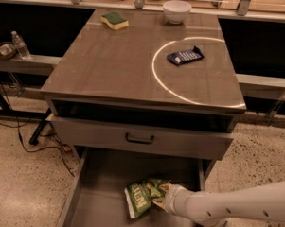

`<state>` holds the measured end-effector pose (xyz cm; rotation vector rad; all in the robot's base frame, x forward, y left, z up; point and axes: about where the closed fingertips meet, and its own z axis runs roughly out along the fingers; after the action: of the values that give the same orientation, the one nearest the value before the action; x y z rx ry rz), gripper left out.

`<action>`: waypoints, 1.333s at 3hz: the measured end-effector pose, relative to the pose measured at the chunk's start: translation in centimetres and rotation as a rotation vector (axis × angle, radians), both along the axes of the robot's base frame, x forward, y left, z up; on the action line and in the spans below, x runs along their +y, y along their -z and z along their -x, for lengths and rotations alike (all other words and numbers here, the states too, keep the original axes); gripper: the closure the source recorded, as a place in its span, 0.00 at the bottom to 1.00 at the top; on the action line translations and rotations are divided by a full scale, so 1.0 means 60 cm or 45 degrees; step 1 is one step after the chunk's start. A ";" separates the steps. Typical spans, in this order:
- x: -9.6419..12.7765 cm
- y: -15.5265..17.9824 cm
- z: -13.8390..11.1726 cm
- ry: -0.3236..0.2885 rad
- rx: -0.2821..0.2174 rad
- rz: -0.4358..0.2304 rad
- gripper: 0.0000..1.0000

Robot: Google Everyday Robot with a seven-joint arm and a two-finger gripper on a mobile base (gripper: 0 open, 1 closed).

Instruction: Place green jalapeno chip bag into middle drawer

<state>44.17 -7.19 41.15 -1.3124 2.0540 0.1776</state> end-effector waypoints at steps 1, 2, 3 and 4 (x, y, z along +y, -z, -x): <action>-0.029 -0.007 0.000 0.028 0.016 0.008 0.01; -0.076 -0.029 0.002 0.071 0.034 0.006 0.00; -0.188 -0.073 0.021 0.176 0.088 -0.005 0.03; -0.279 -0.117 0.035 0.270 0.097 0.020 0.26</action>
Offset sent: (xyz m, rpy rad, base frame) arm -0.0076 -0.0929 0.0361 0.0005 0.0582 -0.1122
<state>42.08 -23.91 48.17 -1.1026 2.2468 0.1177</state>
